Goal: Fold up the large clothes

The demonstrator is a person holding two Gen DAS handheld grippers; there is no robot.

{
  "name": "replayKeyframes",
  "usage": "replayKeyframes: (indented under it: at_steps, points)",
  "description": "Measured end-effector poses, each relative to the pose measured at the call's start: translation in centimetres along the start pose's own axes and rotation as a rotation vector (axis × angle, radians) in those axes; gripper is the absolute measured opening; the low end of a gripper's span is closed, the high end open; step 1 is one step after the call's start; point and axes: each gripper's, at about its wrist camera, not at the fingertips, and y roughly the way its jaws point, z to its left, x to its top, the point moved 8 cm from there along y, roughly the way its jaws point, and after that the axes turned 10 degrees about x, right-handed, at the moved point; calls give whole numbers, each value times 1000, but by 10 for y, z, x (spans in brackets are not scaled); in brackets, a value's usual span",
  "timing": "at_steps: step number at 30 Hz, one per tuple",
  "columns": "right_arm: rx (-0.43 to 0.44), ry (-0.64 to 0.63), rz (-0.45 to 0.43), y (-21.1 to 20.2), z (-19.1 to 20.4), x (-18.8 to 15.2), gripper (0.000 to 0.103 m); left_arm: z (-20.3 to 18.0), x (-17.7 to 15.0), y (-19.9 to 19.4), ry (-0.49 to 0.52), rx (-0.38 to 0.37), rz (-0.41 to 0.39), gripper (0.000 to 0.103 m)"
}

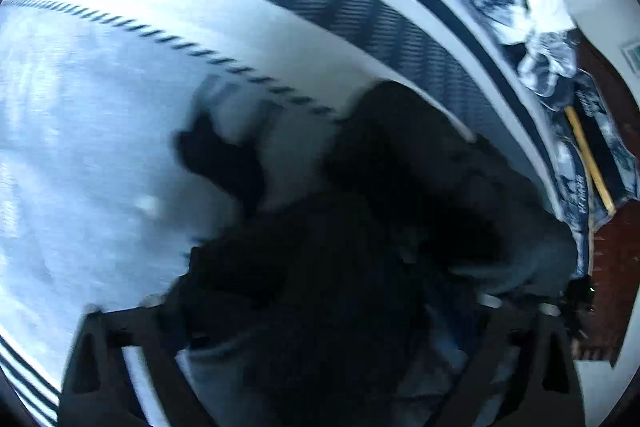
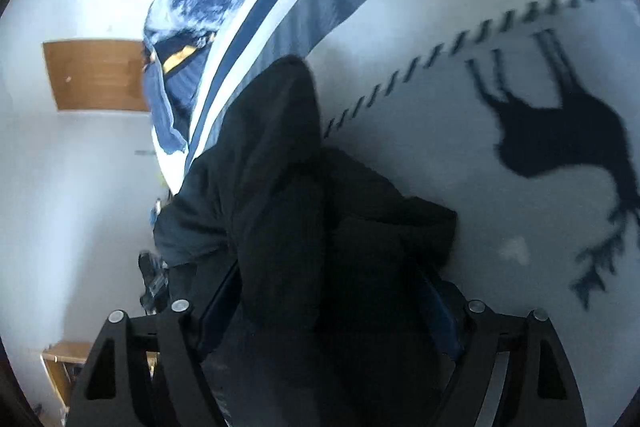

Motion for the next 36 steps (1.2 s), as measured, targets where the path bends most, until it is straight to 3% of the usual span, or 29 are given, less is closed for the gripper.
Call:
replayKeyframes:
  at_steps: [1, 2, 3, 4, 6, 7, 9, 13, 15, 16, 17, 18, 19, 20, 21, 23, 26, 29, 31, 33, 34, 35, 36]
  points:
    - [-18, -29, 6, 3, 3, -4, 71, -5, -5, -1, 23, 3, -7, 52]
    - [-23, -30, 14, 5, 4, -8, 53, -11, -11, -4, 50, -15, -8, 30]
    - [-6, -25, 17, 8, 7, -13, 46, -11, -16, -10, 51, -25, -18, 20]
    - [2, -39, 24, 10, 11, -16, 33, -6, -18, -20, 40, -24, -41, 10]
    - [-24, -91, 19, 7, 25, -20, 22, 8, -21, -51, 2, -57, -116, 8]
    - [3, -123, 23, 3, 42, -27, 19, 15, -22, -65, -20, -77, -140, 8]
    - [0, -174, 25, 0, 60, -34, 18, 27, -22, -77, -4, -63, -168, 8]
    - [-107, -138, 76, 18, 43, -34, 18, 34, -15, -37, -76, -8, -42, 21]
    - [-120, -68, 51, 20, 27, -29, 26, 26, -6, -39, -47, 45, -85, 27]
    - [-134, -29, 4, 14, 23, -26, 35, 23, -3, -47, -31, 75, -122, 35]
    - [-155, -20, -27, 7, 24, -26, 48, 23, 0, -54, -35, 77, -145, 47]
    - [-181, -22, -41, 1, 26, -27, 54, 21, 3, -64, -37, 62, -180, 54]
    - [-238, -50, -51, -8, 35, -29, 66, 21, 6, -72, -25, 44, -213, 71]
    - [-255, -90, -61, -13, 46, -30, 69, 22, 12, -78, -13, 39, -229, 85]
    - [-241, -130, -65, -18, 59, -30, 70, 21, 17, -82, 2, 37, -241, 88]
    - [-183, -180, -35, -16, 82, -29, 78, 24, 19, -73, 26, 52, -186, 89]
    - [-180, -217, 29, 11, 101, -18, 79, 14, 18, -46, 67, 26, -78, 89]
    - [-208, -187, 67, 40, 82, 11, 79, -2, 24, -23, 103, 49, -33, 89]
    - [-182, -138, 110, 62, 63, 23, 79, -11, 24, -10, 125, 41, -7, 89]
    - [-93, -128, 136, 74, 56, 23, 75, -15, 18, 3, 149, 59, 14, 89]
    - [-82, -137, 134, 76, 53, 19, 67, -15, 17, 10, 156, 61, 22, 89]
    - [-70, -123, 133, 77, 51, 13, 49, -14, 14, 14, 165, 54, 2, 89]
    - [-42, -89, 140, 80, 46, 7, 40, -13, 12, 12, 168, 34, -45, 89]
